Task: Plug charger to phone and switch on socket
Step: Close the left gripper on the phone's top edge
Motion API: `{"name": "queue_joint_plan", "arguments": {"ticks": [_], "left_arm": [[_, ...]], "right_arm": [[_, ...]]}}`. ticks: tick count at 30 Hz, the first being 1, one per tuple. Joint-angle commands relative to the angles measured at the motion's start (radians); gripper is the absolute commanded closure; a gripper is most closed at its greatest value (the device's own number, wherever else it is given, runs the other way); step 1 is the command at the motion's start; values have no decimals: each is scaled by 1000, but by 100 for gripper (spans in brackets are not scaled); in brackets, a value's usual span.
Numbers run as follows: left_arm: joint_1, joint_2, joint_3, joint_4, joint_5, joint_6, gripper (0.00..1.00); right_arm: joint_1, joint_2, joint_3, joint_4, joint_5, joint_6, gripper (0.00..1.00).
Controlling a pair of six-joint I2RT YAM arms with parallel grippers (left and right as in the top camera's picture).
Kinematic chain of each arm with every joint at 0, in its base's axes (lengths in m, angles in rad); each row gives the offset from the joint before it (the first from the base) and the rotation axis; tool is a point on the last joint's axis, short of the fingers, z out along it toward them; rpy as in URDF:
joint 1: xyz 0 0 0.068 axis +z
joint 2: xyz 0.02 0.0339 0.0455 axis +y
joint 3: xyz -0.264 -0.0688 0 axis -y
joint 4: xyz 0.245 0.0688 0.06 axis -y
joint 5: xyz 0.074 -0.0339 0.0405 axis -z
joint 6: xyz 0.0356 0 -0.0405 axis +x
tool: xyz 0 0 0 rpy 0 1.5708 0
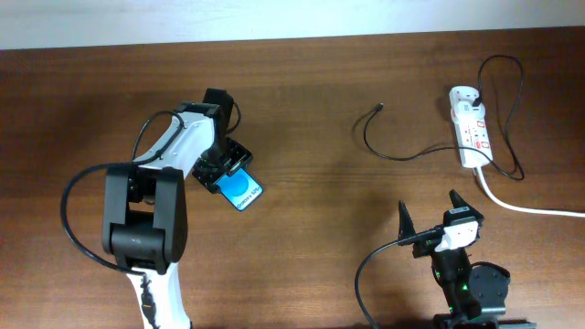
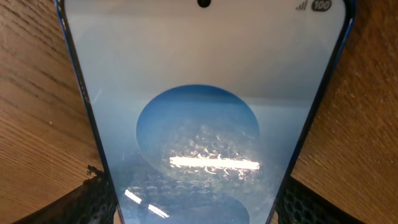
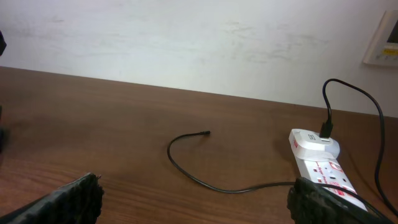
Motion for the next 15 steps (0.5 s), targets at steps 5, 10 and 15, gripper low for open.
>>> {"name": "queue_joint_plan", "arguments": {"ticks": [5,10,15], "left_arm": [[-1,61,-56,-37,-23,-11,40],[-1,61,-56,-35,-24,-10,36],[-1,61,-46,-36,-24,-3,37]], "right_arm": [[6,-7,-5,-6,5,-6,1],[6,-7,-5,-6,5,-6,1],[6,-7,-5,-6,5,-6,1]]}}
